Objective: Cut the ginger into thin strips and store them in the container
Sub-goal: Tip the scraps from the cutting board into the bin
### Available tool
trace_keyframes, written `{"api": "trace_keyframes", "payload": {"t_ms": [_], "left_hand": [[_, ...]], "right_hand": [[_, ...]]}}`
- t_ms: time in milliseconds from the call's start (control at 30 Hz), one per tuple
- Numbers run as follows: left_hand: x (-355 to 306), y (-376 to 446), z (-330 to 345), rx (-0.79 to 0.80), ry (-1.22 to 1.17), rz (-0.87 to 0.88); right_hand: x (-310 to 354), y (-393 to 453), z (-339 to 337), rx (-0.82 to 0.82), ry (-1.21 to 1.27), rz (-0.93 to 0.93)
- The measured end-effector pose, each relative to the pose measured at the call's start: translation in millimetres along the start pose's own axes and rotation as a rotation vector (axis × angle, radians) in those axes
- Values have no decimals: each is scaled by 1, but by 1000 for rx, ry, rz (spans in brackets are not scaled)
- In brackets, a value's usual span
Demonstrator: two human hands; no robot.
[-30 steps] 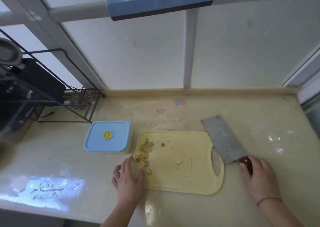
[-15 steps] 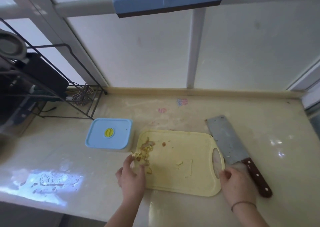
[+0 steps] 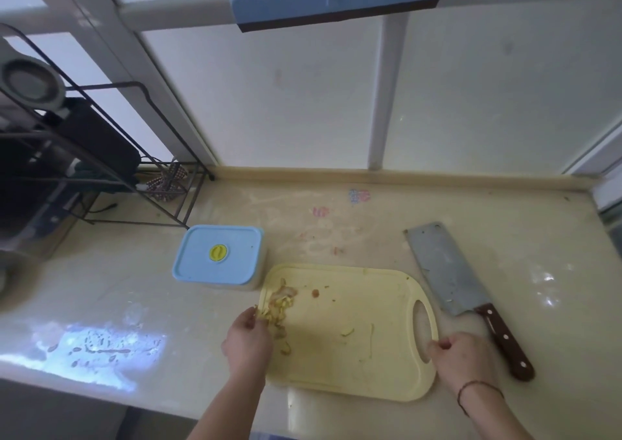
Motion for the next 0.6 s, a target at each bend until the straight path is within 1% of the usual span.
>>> {"api": "trace_keyframes", "payload": {"t_ms": [100,200,333,433,533,600], "left_hand": [[7,-5,-13,-59,-96,-28],[13,-11,-20,-87,-161,-35],[18,-20,-24,-98,-234,-23],[23,-27,-31,-115,-278,-34],[29,-35,-35,-111,-290,-30],[34,-41,-36,-111,-304,-27]], "right_hand": [[-3,-8,3,23,33,-27],[-9,-8,5,89,215,5],[-19,-2,19,246,452,49],[-30,-1,29,325,526,35],[-35,-3,34,360,562,13],[-32,-9,37,409,708,17]]}}
Point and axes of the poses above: each hand's wrist, its own y-axis towards the middle knuckle, its own z-axis out of the palm, x = y × z, the point moved 8 cm from there along y, towards the middle knuckle, and after that the axes turned 9 degrees about z, right-handed, at the moved point
